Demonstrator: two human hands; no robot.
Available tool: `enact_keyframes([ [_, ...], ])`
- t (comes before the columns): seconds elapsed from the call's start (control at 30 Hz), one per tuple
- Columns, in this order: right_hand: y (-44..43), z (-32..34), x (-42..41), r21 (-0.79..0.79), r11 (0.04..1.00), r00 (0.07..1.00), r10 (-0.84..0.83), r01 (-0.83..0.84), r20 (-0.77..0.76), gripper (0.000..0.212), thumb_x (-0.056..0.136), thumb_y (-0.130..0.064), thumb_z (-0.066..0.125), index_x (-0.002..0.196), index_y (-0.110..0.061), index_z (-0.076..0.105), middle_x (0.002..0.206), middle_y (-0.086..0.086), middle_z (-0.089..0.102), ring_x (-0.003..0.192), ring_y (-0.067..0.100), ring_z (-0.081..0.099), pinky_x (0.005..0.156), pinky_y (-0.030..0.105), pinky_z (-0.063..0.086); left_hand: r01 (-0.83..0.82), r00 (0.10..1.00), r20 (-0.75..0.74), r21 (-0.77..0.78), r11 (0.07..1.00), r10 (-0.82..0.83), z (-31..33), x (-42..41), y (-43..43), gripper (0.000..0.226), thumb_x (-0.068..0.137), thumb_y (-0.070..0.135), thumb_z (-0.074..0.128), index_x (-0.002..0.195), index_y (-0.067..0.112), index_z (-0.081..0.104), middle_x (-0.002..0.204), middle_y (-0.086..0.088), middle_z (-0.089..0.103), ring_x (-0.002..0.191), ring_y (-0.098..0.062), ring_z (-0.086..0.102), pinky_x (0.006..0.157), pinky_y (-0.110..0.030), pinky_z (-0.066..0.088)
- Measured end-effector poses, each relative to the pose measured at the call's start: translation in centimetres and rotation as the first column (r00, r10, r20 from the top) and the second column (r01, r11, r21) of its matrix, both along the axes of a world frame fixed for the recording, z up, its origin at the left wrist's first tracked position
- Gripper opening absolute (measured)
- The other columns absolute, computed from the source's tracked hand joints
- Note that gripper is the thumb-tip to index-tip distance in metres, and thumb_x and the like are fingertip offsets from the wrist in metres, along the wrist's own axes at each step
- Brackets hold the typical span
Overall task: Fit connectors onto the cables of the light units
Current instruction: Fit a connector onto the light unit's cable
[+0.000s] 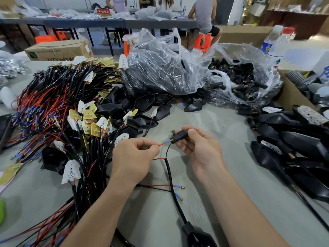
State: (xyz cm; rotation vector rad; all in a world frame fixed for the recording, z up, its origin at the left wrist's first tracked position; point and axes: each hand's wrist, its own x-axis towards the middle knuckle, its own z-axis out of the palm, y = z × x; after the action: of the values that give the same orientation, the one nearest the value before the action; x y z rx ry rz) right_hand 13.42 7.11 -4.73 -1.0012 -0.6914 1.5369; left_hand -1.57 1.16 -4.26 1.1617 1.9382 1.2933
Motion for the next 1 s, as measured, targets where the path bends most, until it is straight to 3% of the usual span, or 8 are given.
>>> enact_keyframes([
  [0.1, 0.07, -0.01, 0.05, -0.001, 1.000, 1.000, -0.005, 0.005, -0.010, 0.031, 0.104, -0.001, 0.045, 0.087, -0.006, 0.071, 0.083, 0.015, 0.078, 0.068, 0.021, 0.073, 0.061, 0.027, 0.061, -0.016, 0.999, -0.052, -0.008, 1.000, 0.016, 0.00, -0.19, -0.02, 0.026, 0.076, 0.027, 0.078, 0.069, 0.052, 0.074, 0.061, 0.017, 0.070, 0.057, 0.004, 0.060, 0.059, -0.019, 0.041],
  [0.27, 0.17, 0.09, 0.27, 0.029, 1.000, 1.000, 0.007, -0.007, 0.014, 0.028, 0.103, -0.002, 0.047, 0.089, -0.007, 0.070, 0.079, 0.011, 0.077, 0.070, 0.020, 0.074, 0.065, 0.028, 0.062, 0.022, 1.000, 0.018, 0.006, 1.000, -0.022, -0.08, -0.29, -0.05, 0.014, 0.071, 0.030, 0.075, 0.070, 0.044, 0.077, 0.063, 0.012, 0.072, 0.060, -0.002, 0.063, 0.064, -0.025, 0.050],
  [0.47, 0.03, 0.38, 0.59, 0.030, 0.986, 0.984, 0.161, -0.164, 0.079, 0.029, 0.102, 0.001, 0.049, 0.086, -0.007, 0.071, 0.086, 0.014, 0.077, 0.070, 0.020, 0.073, 0.060, 0.025, 0.059, -0.087, 0.996, 0.029, 0.081, 0.993, 0.085, -0.16, -0.59, -0.23, 0.018, 0.072, 0.030, 0.077, 0.071, 0.048, 0.076, 0.062, 0.016, 0.070, 0.056, 0.003, 0.061, 0.061, -0.020, 0.044],
  [0.63, 0.12, 0.27, 0.60, 0.006, 0.982, 0.980, 0.186, -0.186, 0.071, 0.027, 0.102, 0.004, 0.048, 0.089, -0.002, 0.071, 0.088, 0.016, 0.077, 0.075, 0.025, 0.075, 0.063, 0.027, 0.060, -0.123, 0.981, 0.169, 0.143, 0.982, 0.098, -0.07, -0.51, -0.28, 0.012, 0.064, 0.035, 0.075, 0.074, 0.042, 0.079, 0.061, 0.010, 0.070, 0.058, -0.004, 0.061, 0.065, -0.026, 0.050],
  [0.73, 0.13, 0.21, 0.56, -0.018, 0.982, 0.982, 0.189, -0.189, 0.027, 0.028, 0.101, 0.006, 0.046, 0.089, 0.000, 0.070, 0.088, 0.017, 0.077, 0.077, 0.027, 0.076, 0.065, 0.029, 0.061, -0.084, 0.977, 0.204, 0.127, 0.988, 0.057, 0.03, -0.59, -0.15, 0.014, 0.072, 0.024, 0.080, 0.074, 0.038, 0.080, 0.059, 0.008, 0.068, 0.057, -0.005, 0.060, 0.066, -0.026, 0.049],
  [0.8, 0.13, 0.21, 0.57, -0.037, 0.983, 0.983, 0.181, -0.181, -0.007, 0.029, 0.101, 0.008, 0.045, 0.088, 0.000, 0.070, 0.090, 0.020, 0.076, 0.078, 0.029, 0.076, 0.064, 0.030, 0.062, -0.056, 0.988, 0.152, 0.109, 0.992, 0.039, -0.18, -0.85, -0.08, 0.020, 0.077, 0.019, 0.081, 0.073, 0.039, 0.080, 0.062, 0.010, 0.070, 0.056, -0.003, 0.061, 0.066, -0.024, 0.049],
  [0.93, 0.23, 0.28, 0.71, -0.054, 0.986, 0.985, 0.150, -0.155, -0.082, 0.039, 0.098, 0.010, 0.046, 0.075, -0.003, 0.074, 0.090, 0.021, 0.075, 0.076, 0.029, 0.076, 0.062, 0.030, 0.061, -0.053, 0.988, -0.141, 0.112, 0.992, 0.068, -0.17, -0.73, -0.48, 0.020, 0.076, 0.029, 0.082, 0.064, 0.044, 0.075, 0.063, 0.026, 0.068, 0.064, 0.010, 0.064, 0.062, -0.006, 0.044],
  [1.0, 0.23, 0.26, 0.70, -0.046, 0.987, 0.986, 0.150, -0.154, -0.075, 0.042, 0.097, 0.010, 0.047, 0.070, -0.005, 0.075, 0.087, 0.020, 0.076, 0.075, 0.028, 0.076, 0.061, 0.030, 0.061, -0.030, 0.980, -0.192, 0.097, 0.995, 0.049, -0.05, -0.46, -0.74, 0.019, 0.075, 0.032, 0.082, 0.064, 0.045, 0.074, 0.061, 0.028, 0.067, 0.064, 0.011, 0.064, 0.061, -0.004, 0.043],
])
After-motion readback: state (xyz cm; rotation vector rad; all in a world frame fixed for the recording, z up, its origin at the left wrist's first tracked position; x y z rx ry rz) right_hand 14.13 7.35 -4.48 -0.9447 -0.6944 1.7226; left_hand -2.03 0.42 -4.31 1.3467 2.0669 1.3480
